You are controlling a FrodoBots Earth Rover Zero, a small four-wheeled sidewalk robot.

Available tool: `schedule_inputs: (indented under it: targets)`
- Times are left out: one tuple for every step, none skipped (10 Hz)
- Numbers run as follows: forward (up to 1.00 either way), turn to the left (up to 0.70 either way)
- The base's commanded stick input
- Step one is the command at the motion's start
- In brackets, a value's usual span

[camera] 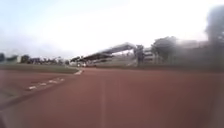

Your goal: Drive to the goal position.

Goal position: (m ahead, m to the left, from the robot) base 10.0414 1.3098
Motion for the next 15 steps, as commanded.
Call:
schedule_inputs:
  targets:
    - [0.70, 0.00]
    - [0.70, 0.00]
    - [0.70, 0.00]
    - [0.70, 0.00]
    - [0.70, 0.00]
    - [0.70, 0.00]
    - [0.70, 0.00]
    - [0.70, 0.00]
    - [0.70, 0.00]
    - [0.70, 0.00]
    - [0.70, 0.00]
    - [0.70, 0.00]
    - [0.70, 0.02]
    - [0.70, 0.01]
    - [0.70, 0.00]
